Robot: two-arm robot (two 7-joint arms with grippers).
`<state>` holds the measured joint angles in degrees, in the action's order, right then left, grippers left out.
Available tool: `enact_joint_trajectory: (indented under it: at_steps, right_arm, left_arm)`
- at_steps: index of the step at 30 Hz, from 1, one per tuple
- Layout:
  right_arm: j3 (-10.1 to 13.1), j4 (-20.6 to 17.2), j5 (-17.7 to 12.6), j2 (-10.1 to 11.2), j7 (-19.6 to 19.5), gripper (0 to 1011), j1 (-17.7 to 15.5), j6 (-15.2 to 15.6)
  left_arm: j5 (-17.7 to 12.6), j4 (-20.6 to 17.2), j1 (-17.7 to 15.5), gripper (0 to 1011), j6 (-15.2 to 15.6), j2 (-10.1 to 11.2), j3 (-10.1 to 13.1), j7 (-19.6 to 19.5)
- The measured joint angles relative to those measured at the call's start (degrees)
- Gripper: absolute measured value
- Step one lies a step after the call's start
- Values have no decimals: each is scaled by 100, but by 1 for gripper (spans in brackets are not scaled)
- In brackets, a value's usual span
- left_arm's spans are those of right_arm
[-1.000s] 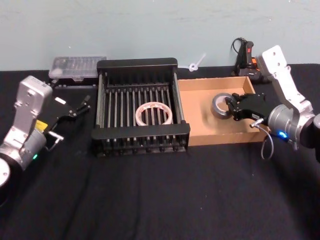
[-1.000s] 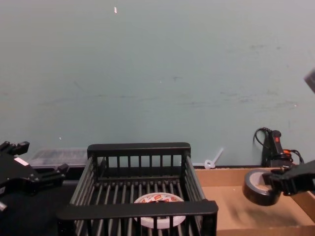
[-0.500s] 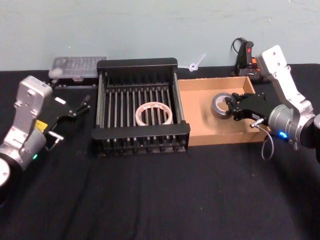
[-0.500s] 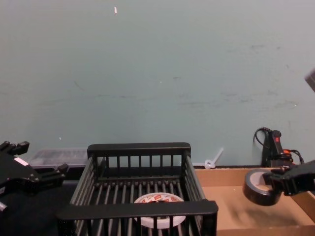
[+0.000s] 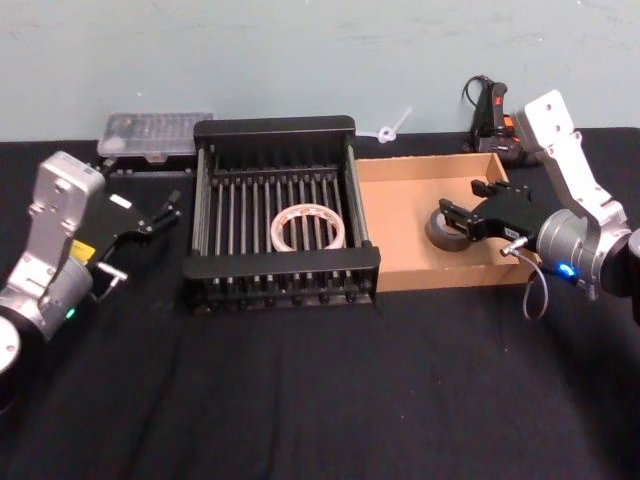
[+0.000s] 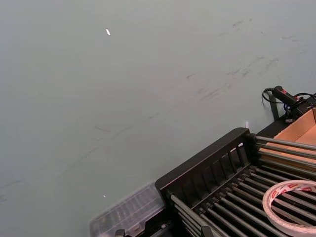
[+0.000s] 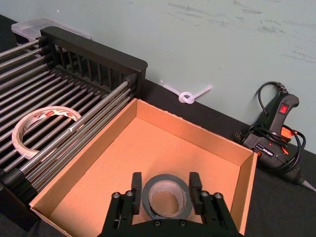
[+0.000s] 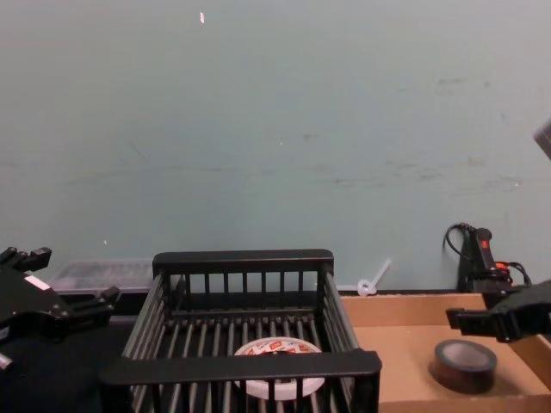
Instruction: Pick up the white tape and place it into the black box , Pick up the silver tape and place it into the brown box.
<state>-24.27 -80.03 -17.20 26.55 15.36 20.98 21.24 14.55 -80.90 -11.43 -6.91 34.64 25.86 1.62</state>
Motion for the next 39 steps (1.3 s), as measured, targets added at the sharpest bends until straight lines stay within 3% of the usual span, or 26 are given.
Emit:
enact_joint_trajectory:
  at_steps: [14,23,27,32,39]
  right_arm:
    - [0,-8,-6,4,4,981,-5,4]
    - [2,-8,-4,4,4,1002,-6,3]
    - [115,-23,20,-64,-105,1003,-45,-79]
    - [349,-86,232,-252,-589,1002,-160,-550]
    - [475,201,789,-472,-1289,1002,-309,-1605]
  left_arm:
    - [0,0,0,1001,0,0,0,0]
    - [0,0,0,1001,0,0,0,0]
    - [0,0,0,1001,0,0,0,0]
    - [0,0,0,1001,0,0,0,0]
    - [0,0,0,1002,0,0,0,0]
